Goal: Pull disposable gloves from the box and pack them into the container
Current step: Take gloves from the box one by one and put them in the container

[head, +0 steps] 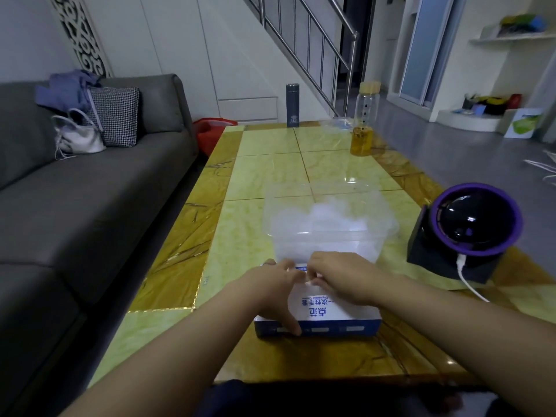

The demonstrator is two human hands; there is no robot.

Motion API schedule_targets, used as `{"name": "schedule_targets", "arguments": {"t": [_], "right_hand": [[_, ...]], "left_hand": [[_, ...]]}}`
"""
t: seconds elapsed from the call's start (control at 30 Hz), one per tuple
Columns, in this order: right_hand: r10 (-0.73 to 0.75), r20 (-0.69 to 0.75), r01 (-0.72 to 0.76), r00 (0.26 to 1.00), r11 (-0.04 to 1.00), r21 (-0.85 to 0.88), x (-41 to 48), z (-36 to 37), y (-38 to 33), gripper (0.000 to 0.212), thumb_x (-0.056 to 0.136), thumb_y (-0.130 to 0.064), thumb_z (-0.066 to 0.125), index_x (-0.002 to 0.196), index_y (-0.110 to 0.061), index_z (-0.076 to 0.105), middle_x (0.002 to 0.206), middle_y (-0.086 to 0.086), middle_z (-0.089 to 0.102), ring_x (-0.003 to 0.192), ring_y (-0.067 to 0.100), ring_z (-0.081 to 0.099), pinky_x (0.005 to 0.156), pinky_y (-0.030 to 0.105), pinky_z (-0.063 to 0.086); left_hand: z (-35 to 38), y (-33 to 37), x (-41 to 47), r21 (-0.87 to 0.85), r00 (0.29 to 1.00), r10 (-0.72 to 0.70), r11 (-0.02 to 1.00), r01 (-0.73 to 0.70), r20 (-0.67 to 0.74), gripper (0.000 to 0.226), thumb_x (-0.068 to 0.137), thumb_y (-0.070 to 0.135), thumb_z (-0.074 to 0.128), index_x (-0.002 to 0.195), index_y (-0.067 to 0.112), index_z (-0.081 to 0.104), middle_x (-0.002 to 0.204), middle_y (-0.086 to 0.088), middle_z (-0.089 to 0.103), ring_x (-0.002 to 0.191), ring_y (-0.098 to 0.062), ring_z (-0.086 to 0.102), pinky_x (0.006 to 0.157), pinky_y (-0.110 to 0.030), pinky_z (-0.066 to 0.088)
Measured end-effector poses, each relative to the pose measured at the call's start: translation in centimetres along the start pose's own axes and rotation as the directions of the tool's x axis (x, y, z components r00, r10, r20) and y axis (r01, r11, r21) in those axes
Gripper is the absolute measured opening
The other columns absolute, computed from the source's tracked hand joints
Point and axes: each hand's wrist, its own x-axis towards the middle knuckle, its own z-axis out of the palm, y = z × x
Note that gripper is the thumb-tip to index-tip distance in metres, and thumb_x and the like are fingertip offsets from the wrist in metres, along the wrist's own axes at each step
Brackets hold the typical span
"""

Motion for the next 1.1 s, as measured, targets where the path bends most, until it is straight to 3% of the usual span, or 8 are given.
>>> {"name": "schedule_targets", "arguments": {"t": [0.2, 0.33, 0.43, 0.57, 0.73, 0.93, 1.0, 1.1], "right_hand": [[0.066, -0.176, -0.046, 0.982, 0.992, 0.113, -0.8, -4.0, 0.5, 0.010, 0.101, -0.029, 0.038, 0.098, -0.021, 0.043, 0.087, -0.001, 0.057, 0.077, 0.019, 0.053, 0.067, 0.033, 0.043], [0.099, -0.481, 0.064, 0.871, 0.949, 0.310, -1.1, -7.8, 0.7, 0.006, 0.099, -0.019, 0.044, 0.093, -0.019, 0.045, 0.078, -0.003, 0.057, 0.069, 0.013, 0.054, 0.063, 0.022, 0.041], [0.106, -0.544, 0.093, 0.833, 0.941, 0.325, -1.6, -10.3, 1.5, 0.005, 0.097, -0.016, 0.048, 0.093, -0.016, 0.050, 0.079, -0.011, 0.055, 0.071, 0.004, 0.052, 0.063, 0.013, 0.039], [0.085, -0.491, 0.071, 0.867, 0.954, 0.291, -2.2, -11.3, 2.5, 0.004, 0.096, -0.016, 0.051, 0.094, -0.015, 0.054, 0.085, -0.004, 0.060, 0.078, 0.012, 0.055, 0.068, 0.019, 0.042], [0.091, -0.512, 0.067, 0.854, 0.957, 0.281, -2.5, -11.7, 2.6, 0.004, 0.095, -0.015, 0.054, 0.094, -0.013, 0.058, 0.087, -0.002, 0.063, 0.081, 0.013, 0.057, 0.071, 0.018, 0.042], [0.148, -0.521, 0.063, 0.841, 0.928, 0.367, -2.2, -11.2, 2.3, 0.016, 0.093, -0.025, 0.057, 0.109, -0.023, 0.056, 0.099, -0.017, 0.055, 0.089, 0.002, 0.054, 0.076, 0.012, 0.041], [0.422, -0.463, -0.026, 0.780, 0.760, 0.649, -2.1, -10.7, 2.8, 0.044, 0.090, -0.034, 0.060, 0.131, -0.025, 0.045, 0.114, -0.010, 0.053, 0.099, 0.006, 0.055, 0.087, 0.022, 0.045], [0.613, 0.005, -0.065, 0.790, 0.075, 0.995, -2.0, -9.6, 3.1, 0.069, 0.082, -0.047, 0.064, 0.140, -0.026, 0.034, 0.122, 0.010, 0.054, 0.102, 0.023, 0.060, 0.085, 0.038, 0.052]], "left_hand": [[-1.0, 0.1, 0.0, 0.032, 0.999, -0.018, 0.999, 0.017, 0.039, 0.108, 0.064, 0.058, 0.077, 0.147, 0.016, 0.022, 0.152, 0.001, 0.023, 0.133, -0.027, 0.028, 0.104, -0.041, 0.039], [-1.5, 0.2, -0.2, 0.005, 0.998, -0.028, 1.000, 0.028, 0.061, 0.108, 0.066, 0.061, 0.074, 0.147, 0.013, 0.022, 0.147, -0.003, 0.028, 0.129, -0.027, 0.031, 0.101, -0.036, 0.039], [-3.0, -0.4, -0.7, -0.350, 0.994, -0.019, 0.935, 0.054, 0.103, 0.093, 0.071, 0.060, 0.071, 0.144, 0.020, 0.029, 0.141, 0.000, 0.040, 0.125, -0.021, 0.042, 0.095, -0.028, 0.037], [-5.0, -1.6, -1.7, -0.923, 0.985, 0.154, 0.361, -0.135, -0.083, 0.091, 0.062, 0.065, 0.073, 0.137, 0.022, 0.042, 0.137, 0.006, 0.051, 0.121, -0.013, 0.053, 0.105, -0.033, 0.041], [-6.8, -1.6, -1.8, -0.963, 0.960, 0.095, -0.069, -0.259, -0.265, 0.094, 0.060, 0.071, 0.069, 0.135, 0.018, 0.048, 0.131, -0.003, 0.059, 0.121, -0.022, 0.056, 0.100, -0.039, 0.047], [-9.3, 1.1, -0.4, -0.828, 0.961, -0.145, -0.488, -0.277, -0.236, 0.027, 0.097, 0.025, 0.044, 0.120, 0.017, 0.058, 0.119, -0.015, 0.063, 0.100, -0.029, 0.065, 0.087, -0.041, 0.051], [-9.7, 1.1, 0.3, -0.766, 0.952, -0.192, -0.564, -0.307, -0.240, 0.031, 0.101, 0.021, 0.037, 0.126, 0.022, 0.055, 0.119, -0.017, 0.063, 0.100, -0.033, 0.066, 0.083, -0.043, 0.054], [-10.3, 0.8, 0.6, -0.676, 0.935, -0.231, -0.646, -0.354, -0.269, 0.032, 0.102, 0.020, 0.037, 0.127, 0.024, 0.055, 0.121, -0.017, 0.063, 0.102, -0.035, 0.065, 0.084, -0.046, 0.055]]}}
